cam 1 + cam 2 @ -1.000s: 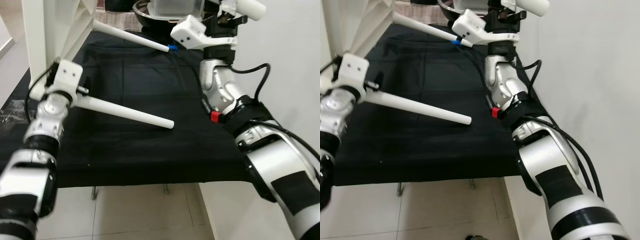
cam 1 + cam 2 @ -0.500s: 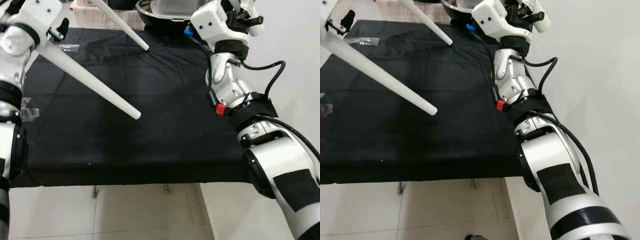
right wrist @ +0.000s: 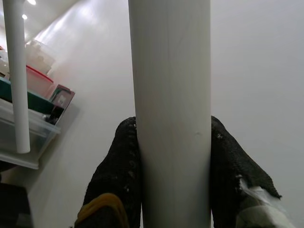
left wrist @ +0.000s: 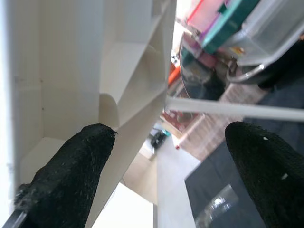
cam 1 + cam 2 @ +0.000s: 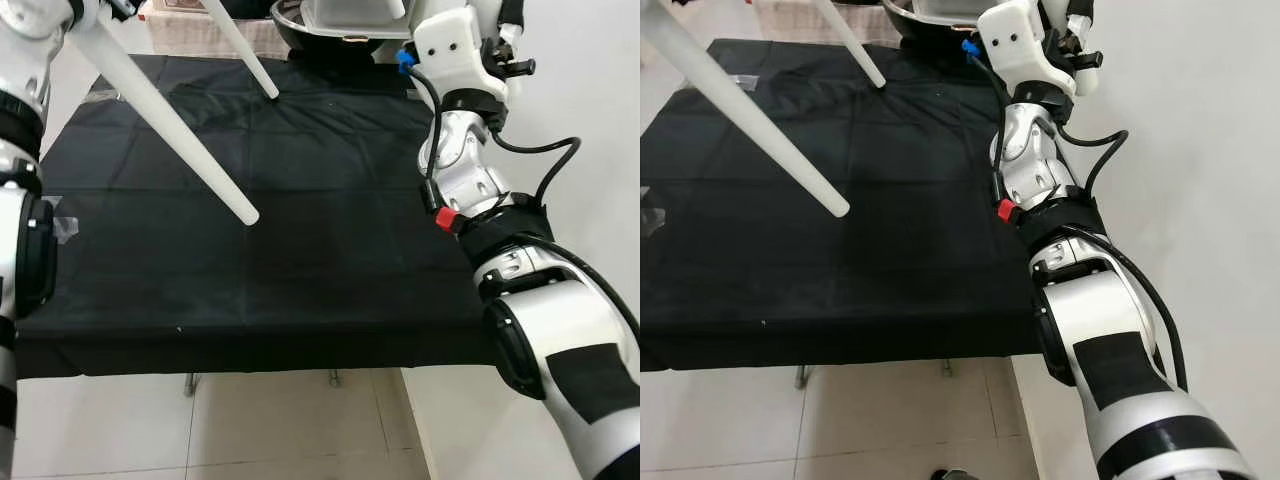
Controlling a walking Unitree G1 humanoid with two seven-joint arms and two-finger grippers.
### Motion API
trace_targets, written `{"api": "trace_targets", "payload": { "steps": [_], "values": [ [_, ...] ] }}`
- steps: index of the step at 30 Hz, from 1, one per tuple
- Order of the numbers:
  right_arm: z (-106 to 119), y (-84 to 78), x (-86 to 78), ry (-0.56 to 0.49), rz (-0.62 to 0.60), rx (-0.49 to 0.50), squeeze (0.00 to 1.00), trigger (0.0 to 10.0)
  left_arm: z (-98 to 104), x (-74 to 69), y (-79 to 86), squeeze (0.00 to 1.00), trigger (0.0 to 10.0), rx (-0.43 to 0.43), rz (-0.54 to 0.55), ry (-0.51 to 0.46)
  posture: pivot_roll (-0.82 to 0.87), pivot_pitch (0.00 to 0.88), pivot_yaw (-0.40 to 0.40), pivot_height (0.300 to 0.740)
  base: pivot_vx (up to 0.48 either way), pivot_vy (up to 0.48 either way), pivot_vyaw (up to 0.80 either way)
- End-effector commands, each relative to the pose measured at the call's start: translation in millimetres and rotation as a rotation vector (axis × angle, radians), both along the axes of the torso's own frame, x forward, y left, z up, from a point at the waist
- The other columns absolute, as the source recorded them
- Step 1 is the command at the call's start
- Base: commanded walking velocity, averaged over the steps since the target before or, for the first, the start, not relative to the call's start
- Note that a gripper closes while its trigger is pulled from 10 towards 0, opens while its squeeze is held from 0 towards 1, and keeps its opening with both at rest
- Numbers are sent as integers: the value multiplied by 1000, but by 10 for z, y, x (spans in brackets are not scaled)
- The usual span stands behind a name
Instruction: Building children table
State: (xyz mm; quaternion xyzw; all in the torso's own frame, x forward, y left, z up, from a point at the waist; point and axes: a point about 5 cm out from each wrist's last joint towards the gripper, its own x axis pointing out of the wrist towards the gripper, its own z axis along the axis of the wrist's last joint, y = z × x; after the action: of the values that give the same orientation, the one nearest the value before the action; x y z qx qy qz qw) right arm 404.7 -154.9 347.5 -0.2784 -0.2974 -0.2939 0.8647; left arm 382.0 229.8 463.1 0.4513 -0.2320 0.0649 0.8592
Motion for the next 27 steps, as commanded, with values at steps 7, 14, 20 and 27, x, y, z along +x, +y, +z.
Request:
{"api": "trace_targets", "payload": {
  "steps": [7,14,20,27],
  "values": [
    [-379,-299,59,163,-46,174,0,0,455,-240,68,0,10000,-62,53,-206,182,45,-46,740,0,0,0],
    [-815,-314,61,308,-7,285,0,0,209,-53,-130,0,10000,-169,-78,-100,168,35,-38,740,0,0,0],
    [-877,-314,40,314,-7,264,0,0,-415,210,-375,0,10000,-200,-207,62,152,38,-37,740,0,0,0],
    [-1006,-227,13,346,28,259,0,0,-1581,338,-810,0,10000,-269,-392,278,140,26,-36,740,0,0,0]
  ]
}}
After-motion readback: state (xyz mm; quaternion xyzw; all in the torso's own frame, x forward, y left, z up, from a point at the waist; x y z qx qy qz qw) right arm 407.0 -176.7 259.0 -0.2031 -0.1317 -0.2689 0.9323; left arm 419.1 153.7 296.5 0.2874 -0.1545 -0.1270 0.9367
